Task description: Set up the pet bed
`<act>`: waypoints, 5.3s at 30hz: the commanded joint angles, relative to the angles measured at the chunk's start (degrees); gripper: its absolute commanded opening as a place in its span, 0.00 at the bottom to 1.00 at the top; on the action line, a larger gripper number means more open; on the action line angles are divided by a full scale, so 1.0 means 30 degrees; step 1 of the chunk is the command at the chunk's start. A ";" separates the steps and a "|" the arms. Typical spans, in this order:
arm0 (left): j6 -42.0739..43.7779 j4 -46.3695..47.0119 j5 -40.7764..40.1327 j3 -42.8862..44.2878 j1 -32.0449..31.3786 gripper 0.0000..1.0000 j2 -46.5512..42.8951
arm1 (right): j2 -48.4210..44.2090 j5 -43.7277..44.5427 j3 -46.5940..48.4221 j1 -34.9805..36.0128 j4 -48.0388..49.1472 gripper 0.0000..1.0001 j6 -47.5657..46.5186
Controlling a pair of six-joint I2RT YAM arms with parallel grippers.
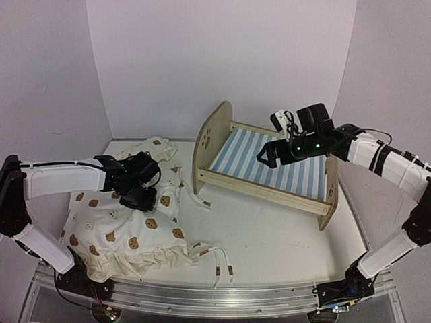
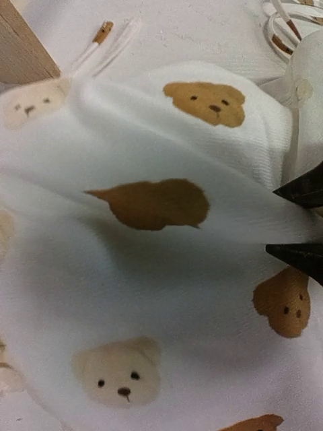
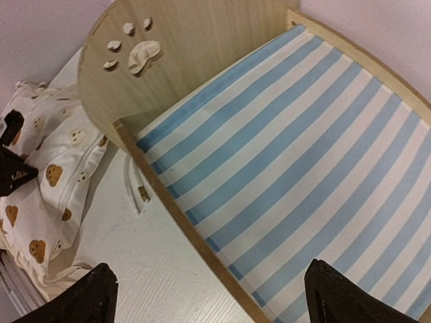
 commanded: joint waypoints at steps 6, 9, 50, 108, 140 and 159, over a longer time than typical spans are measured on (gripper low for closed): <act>0.1583 0.0516 -0.2112 -0.0507 0.0052 0.13 -0.5462 | 0.1646 -0.3931 -0.0580 0.2826 0.4126 0.98 0.1614; 0.1750 0.1034 -0.1842 -0.0880 0.0053 0.10 -0.6657 | 0.2521 -0.5566 -0.0638 0.3930 0.5730 0.98 0.2291; 0.4266 0.7283 0.0589 -0.1286 0.0052 0.00 -0.9123 | 0.7854 -1.2285 0.3310 1.0105 1.8264 0.03 0.8907; -0.4247 0.5729 0.1959 -0.4465 0.1693 0.99 -0.6738 | 0.0878 1.1314 0.4459 1.0174 -0.7130 0.98 -0.4756; -0.3599 0.6530 0.2235 -0.5184 0.1839 0.99 -0.9641 | 0.6298 0.4627 -0.0994 1.1908 0.7053 0.44 -0.9621; 0.2006 0.5346 0.4102 0.0243 0.1927 0.99 -1.2170 | 0.1967 -1.5035 0.1521 0.4885 1.0287 0.00 0.1191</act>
